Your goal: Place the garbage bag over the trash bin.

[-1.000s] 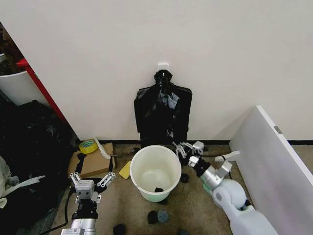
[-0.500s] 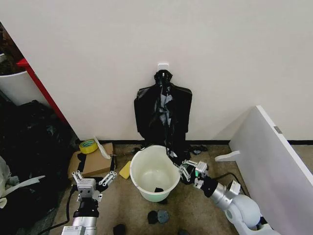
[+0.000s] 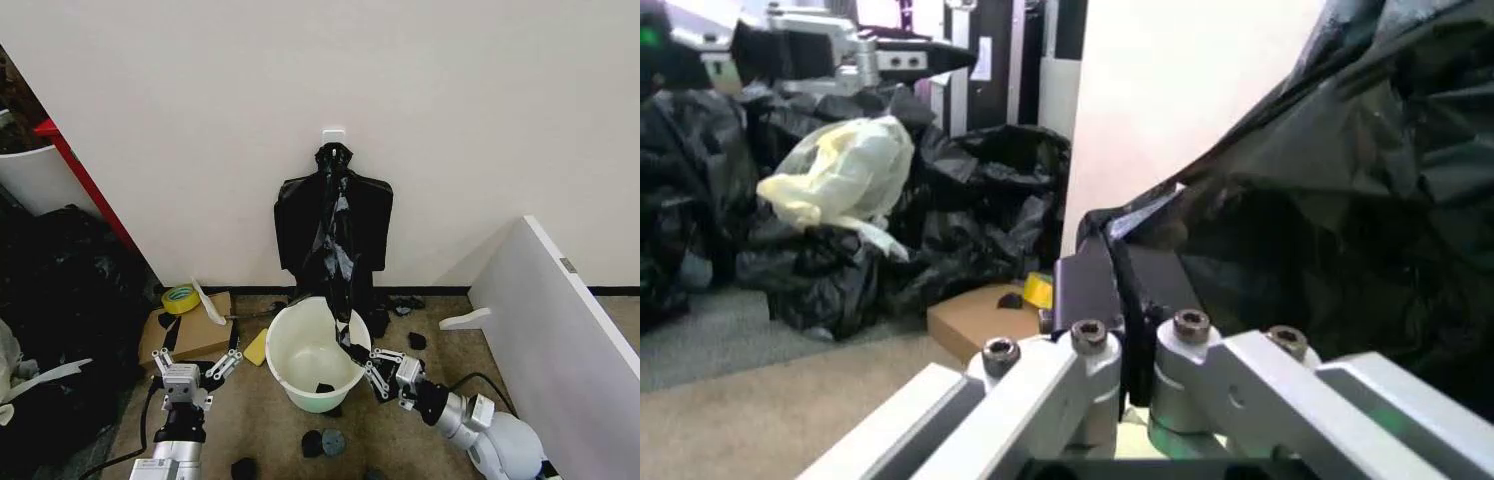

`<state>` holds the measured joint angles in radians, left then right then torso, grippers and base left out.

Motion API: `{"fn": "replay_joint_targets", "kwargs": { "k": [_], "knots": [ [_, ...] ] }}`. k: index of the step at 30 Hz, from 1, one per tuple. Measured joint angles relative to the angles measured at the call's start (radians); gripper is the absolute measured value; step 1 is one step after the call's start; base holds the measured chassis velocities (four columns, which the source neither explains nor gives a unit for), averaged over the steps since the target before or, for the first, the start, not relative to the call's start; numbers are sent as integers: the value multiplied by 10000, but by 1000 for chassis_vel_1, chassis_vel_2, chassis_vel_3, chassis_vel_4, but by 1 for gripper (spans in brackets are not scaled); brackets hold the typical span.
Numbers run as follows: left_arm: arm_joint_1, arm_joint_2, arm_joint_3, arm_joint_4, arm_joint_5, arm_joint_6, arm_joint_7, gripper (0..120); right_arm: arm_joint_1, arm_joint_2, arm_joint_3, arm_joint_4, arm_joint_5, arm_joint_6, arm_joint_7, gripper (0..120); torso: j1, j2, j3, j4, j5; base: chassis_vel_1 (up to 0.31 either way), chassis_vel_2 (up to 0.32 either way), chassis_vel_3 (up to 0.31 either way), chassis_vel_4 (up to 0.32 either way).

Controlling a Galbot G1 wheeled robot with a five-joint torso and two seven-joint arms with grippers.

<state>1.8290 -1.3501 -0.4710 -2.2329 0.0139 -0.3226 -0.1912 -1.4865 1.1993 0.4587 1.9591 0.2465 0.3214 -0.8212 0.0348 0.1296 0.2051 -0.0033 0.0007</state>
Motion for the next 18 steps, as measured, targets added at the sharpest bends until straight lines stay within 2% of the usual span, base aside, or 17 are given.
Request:
{"fn": "replay_joint_targets", "kwargs": {
  "k": [9,18],
  "knots": [
    [-36,53,33,81,-13,6,-2,97,-25,233,83,-82,-630,444,-352,0,0,-1,0,0,1,0,0,0,0],
    [-10,129,147,191,8,-46,-3,97,-46,150,83,-198,-607,659,-465,0,1,-1,0,0,0,0,0,0,0]
  ]
}}
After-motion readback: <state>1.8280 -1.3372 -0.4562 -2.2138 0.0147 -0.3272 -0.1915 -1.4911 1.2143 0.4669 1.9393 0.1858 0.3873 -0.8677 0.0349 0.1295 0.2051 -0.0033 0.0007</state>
